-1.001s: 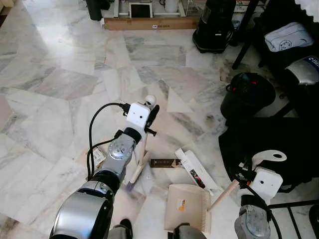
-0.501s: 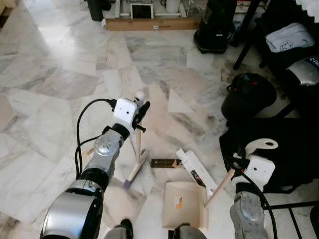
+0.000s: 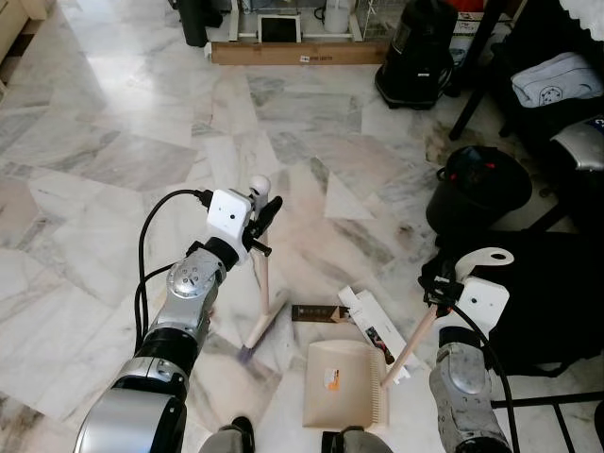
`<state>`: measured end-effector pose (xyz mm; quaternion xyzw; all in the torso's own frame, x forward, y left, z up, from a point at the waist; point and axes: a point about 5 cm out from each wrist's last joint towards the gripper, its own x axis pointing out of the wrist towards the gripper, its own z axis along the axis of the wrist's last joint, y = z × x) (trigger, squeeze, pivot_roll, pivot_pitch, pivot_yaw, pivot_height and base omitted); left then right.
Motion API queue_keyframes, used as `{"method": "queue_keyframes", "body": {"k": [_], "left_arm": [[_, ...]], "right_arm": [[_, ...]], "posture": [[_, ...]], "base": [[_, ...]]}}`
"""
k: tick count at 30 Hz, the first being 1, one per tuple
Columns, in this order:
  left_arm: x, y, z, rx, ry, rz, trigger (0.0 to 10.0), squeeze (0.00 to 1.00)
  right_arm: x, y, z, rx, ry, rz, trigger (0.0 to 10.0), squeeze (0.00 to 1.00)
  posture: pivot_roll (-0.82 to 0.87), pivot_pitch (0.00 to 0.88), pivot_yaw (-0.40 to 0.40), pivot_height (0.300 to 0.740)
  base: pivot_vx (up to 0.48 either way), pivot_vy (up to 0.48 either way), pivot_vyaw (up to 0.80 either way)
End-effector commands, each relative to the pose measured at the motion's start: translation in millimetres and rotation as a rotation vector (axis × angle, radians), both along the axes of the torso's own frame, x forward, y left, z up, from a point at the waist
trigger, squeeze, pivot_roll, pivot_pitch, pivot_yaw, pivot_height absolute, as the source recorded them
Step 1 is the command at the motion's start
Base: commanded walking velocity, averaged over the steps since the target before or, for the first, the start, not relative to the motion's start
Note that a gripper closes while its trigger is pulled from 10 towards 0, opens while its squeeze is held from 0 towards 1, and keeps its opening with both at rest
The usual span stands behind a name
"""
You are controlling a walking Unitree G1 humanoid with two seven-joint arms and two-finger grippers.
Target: Sweep floor
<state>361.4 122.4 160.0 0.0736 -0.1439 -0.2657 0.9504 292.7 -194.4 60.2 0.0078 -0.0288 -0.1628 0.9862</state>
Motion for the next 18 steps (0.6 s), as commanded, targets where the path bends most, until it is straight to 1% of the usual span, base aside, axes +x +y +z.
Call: {"method": "queue_keyframes", "body": {"k": [1,5,9,11,13,18], "left_arm": [[-1.7,-1.2,4,0.000,-0.013,-0.023,10.0,0.00],[-4.4,1.4,7,0.009,-0.008,-0.036,10.0,0.00],[-13.5,5.1,4,0.031,0.029,-0.072,10.0,0.00],[-15.3,6.3,3,0.031,0.037,-0.076,10.0,0.00],[-20.3,8.1,2,0.028,0.067,-0.107,10.0,0.00],[-28.1,-1.0,5,0.018,0.119,-0.207,10.0,0.00]], "right_arm": [[-1.5,-3.9,-1,0.007,-0.005,-0.014,10.0,0.00],[0.8,-3.0,-1,0.008,-0.009,-0.015,10.0,0.00],[3.7,-2.7,0,0.009,-0.015,-0.019,10.0,0.00],[4.0,-2.8,0,0.009,-0.015,-0.020,10.0,0.00],[4.6,-2.7,0,0.008,-0.014,-0.019,10.0,0.00],[5.6,-1.8,-2,0.011,-0.013,-0.017,10.0,0.00]], "posture": [[0.06,0.132,-0.030,0.740],[0.07,0.124,-0.023,0.740],[0.07,0.117,-0.019,0.740],[0.08,0.114,-0.020,0.740],[0.08,0.109,-0.019,0.740],[0.09,0.097,-0.017,0.740]], "base": [[0.000,0.000,0.00],[0.000,0.000,0.00],[0.000,0.000,0.00],[0.000,0.000,0.00],[0.000,0.000,0.00],[0.000,0.000,0.00]]}}
